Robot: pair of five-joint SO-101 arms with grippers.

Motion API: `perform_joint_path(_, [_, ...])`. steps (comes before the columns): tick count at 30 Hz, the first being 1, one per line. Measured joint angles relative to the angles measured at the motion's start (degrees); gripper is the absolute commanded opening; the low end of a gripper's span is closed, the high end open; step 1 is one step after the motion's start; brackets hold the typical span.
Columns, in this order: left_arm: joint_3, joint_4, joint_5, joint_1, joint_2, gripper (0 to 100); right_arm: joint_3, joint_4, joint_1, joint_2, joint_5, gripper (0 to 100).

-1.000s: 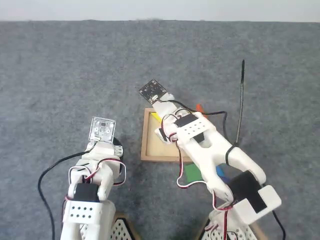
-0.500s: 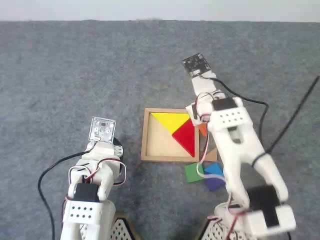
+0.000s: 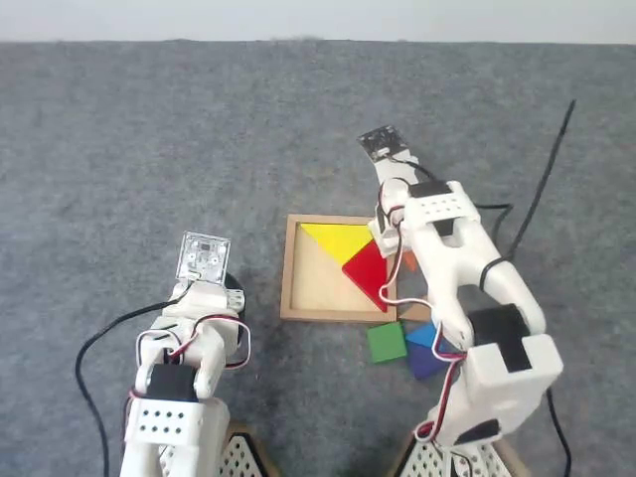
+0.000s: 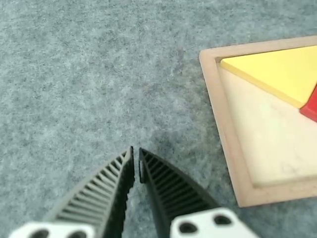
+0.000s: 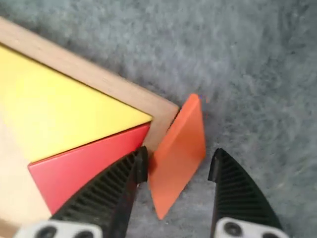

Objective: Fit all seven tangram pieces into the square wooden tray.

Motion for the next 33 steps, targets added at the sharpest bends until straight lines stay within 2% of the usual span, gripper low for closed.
perform_joint_path(11, [0.0,0.0,0.0,0.0,0.0,2,-0.18,0.0,10.81,0.09,0.09,22.2])
perform_joint_path(26, [0.0,0.0,0.0,0.0,0.0,2,-1.14,2.11,10.73,0.35,2.55,22.1])
perform_joint_path(33, [0.0,0.0,0.0,0.0,0.0,2,-5.89,2.55,10.55,6.95,3.25,22.1])
